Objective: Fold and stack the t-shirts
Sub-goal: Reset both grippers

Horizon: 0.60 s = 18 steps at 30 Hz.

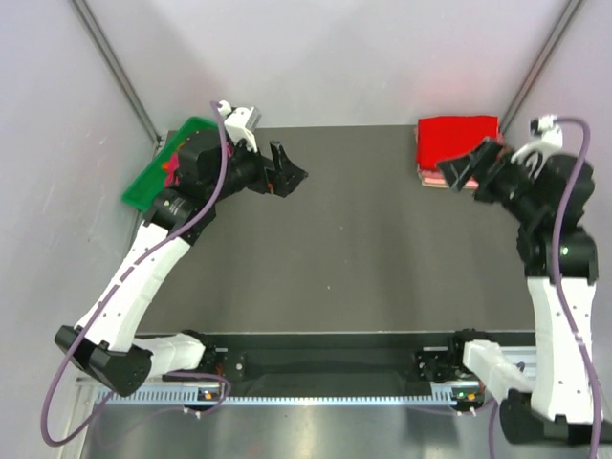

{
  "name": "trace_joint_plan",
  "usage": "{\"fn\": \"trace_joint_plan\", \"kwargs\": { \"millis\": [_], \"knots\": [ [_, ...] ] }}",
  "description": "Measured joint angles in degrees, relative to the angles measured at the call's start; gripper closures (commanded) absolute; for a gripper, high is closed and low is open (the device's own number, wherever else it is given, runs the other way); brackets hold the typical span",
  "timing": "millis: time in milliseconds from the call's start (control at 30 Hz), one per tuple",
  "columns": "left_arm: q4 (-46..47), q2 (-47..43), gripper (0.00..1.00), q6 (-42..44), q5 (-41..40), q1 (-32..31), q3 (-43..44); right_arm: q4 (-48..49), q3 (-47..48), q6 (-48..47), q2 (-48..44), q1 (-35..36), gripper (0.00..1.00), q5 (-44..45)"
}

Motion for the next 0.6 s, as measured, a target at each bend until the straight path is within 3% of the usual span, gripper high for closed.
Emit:
{"fn": "trace_joint_plan", "kwargs": {
  "millis": [233,433,600],
  "knots": [
    [-0.5,-2.4,0.01,-2.3,0.7,0.0,-6.8,-4.8,-14.9,1.5,-11.9,0.0,0.0,-3.1],
    [0.3,-10.8,0.01,-4.2,-0.2,0.0,-15.8,-7.6,-18.8,0.2,-15.3,0.0,0.0,-1.4],
    [2.8,-14.7,0.01,-5.4,-0.3,0.0,-16.6,-7.7,-18.9,-0.8,-15.6,0.0,0.0,-1.0]
  ]
}}
